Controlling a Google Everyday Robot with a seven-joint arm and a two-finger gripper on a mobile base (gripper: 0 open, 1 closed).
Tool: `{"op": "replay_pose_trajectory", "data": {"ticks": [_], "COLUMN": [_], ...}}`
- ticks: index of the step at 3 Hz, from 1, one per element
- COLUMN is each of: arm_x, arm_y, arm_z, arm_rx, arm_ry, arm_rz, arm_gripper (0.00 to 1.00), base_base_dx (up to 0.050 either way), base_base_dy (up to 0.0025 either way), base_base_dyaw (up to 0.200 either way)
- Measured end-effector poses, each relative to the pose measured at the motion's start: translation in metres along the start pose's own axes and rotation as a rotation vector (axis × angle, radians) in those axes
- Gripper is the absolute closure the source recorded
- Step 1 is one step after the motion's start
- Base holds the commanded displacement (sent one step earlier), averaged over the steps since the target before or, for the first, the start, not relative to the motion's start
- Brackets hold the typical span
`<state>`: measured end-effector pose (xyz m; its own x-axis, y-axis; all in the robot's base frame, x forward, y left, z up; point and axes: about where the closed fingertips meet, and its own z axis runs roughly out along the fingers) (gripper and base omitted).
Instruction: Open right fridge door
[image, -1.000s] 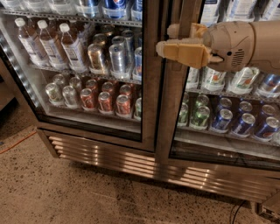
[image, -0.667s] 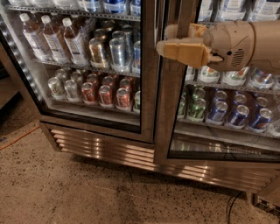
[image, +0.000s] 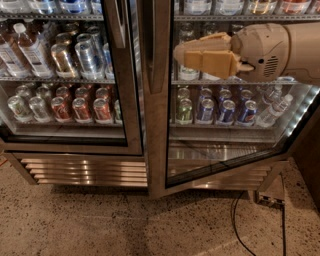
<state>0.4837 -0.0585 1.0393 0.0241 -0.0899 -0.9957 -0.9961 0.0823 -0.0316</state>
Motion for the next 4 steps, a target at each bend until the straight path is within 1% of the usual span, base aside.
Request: {"op": "replay_pose_trajectory", "data": {"ticks": [1,2,3,4], "arm_x": [0.000,0.000,0.044,0.095], "arm_y": [0.000,0.000,0.001,0.018], "arm_z": [0.000,0.000,0.008,0.020], "arm_rx": [0.000,0.000,-0.010,-0.043], "arm_ry": [0.000,0.000,-0.014,-0.058], "arm_rz": [0.000,0.000,0.065,0.132], "arm_gripper": [1.00,1.00,1.00,1.00], "base_base_dx": [0.000,0.000,0.000,0.000], "base_base_dy": [0.00021,0.00000,0.00000,0.00000], "base_base_dyaw": [-0.190,0.000,0.000,0.000]}}
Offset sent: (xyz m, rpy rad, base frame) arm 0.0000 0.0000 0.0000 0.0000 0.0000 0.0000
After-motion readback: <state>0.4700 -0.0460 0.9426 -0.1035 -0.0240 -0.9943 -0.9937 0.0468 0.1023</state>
